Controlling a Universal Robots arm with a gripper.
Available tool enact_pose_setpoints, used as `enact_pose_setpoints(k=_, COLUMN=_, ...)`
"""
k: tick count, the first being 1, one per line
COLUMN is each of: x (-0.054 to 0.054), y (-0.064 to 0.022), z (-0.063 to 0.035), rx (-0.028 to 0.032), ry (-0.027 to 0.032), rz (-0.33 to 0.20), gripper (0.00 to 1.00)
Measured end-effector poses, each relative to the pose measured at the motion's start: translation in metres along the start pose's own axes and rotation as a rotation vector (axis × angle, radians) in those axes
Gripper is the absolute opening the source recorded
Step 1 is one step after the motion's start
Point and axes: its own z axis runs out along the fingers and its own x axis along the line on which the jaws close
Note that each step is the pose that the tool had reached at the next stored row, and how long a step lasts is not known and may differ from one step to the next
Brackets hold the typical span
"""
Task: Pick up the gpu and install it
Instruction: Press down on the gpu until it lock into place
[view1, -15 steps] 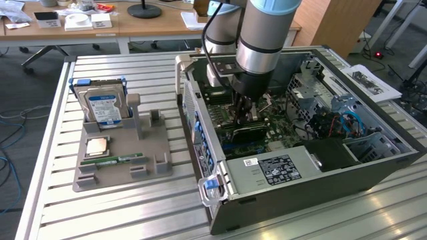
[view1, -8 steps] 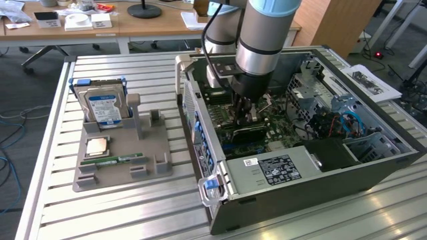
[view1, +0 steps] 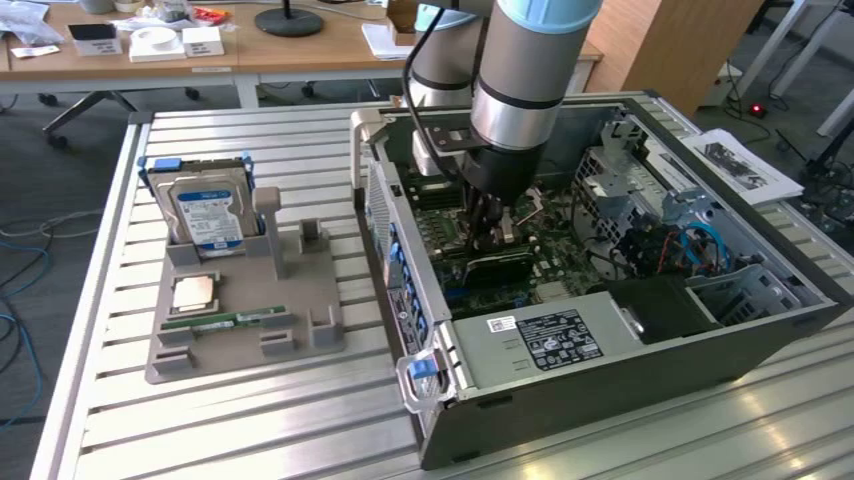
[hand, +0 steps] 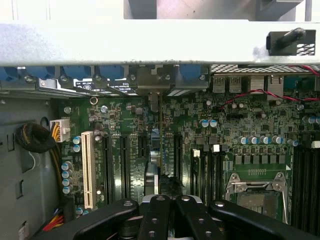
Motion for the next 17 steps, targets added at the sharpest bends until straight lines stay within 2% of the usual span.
enact_pose_setpoints(k=13, x=-0.0001, y=0.0001, z=0.0001, rx=0.0005, ry=-0.001, rz=0.0, gripper=0.11)
enact_pose_setpoints(k=17, x=-0.0002, y=0.0001, z=-0.0042, rx=0.0003, ry=-0.0007, rz=0.0, gripper=0.11)
